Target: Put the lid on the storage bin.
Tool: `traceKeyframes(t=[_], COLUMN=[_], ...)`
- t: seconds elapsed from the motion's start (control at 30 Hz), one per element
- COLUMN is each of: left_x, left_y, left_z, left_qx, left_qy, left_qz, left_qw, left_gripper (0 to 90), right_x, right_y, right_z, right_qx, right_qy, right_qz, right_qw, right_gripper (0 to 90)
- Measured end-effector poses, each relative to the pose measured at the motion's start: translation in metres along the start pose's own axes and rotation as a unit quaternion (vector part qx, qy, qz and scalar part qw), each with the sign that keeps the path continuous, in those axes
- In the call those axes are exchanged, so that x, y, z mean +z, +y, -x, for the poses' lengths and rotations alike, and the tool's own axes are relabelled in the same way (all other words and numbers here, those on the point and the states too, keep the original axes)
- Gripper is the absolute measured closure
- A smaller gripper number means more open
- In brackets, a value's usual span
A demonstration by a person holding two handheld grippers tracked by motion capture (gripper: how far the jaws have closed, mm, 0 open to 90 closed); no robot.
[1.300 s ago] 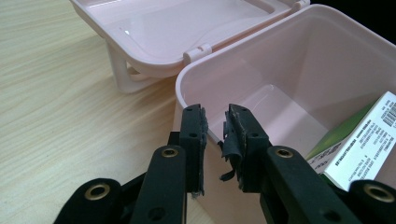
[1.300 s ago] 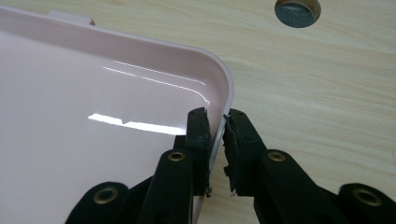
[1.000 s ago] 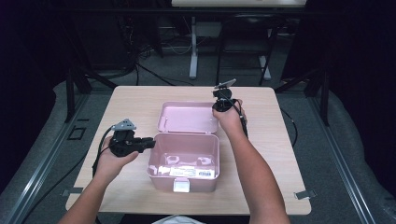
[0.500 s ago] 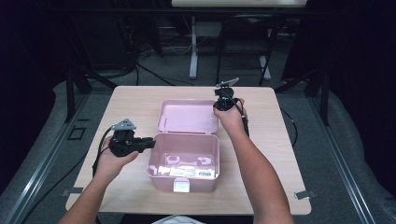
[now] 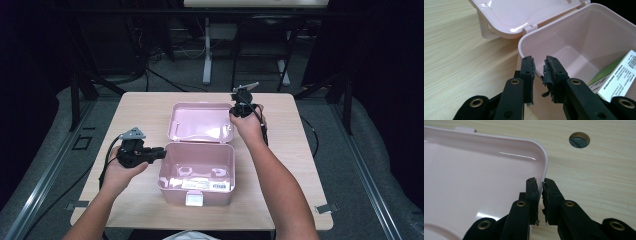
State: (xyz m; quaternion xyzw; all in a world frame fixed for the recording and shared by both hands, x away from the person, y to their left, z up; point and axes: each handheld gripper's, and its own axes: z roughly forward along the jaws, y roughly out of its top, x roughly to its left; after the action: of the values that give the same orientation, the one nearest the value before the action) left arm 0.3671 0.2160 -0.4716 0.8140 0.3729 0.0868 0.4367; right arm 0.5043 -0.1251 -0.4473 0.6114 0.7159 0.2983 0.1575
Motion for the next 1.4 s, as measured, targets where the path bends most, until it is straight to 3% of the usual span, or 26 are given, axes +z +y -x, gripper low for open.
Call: traceKeyframes(t=[0.63,1.4], left_x=[0.000,0.000], left_y=[0.000,0.000], left_z=[0.000,0.000], left_qx=[0.000,-0.001], left_qy=[0.000,-0.001], left_qz=[-0.001,0.001], left_qw=[1.0000,1.0000], left_gripper=[76.4,76.4], right_x=[-0.014,-0.042], right_y=[0.002,0.004], right_z=[0.000,-0.005], right_qx=[-0.001,-0.023], right_qy=[0.011,0.019], right_qz=[0.015,0.038], right_qw=[0.9998,0.9988], right_gripper=[83.8,84.7])
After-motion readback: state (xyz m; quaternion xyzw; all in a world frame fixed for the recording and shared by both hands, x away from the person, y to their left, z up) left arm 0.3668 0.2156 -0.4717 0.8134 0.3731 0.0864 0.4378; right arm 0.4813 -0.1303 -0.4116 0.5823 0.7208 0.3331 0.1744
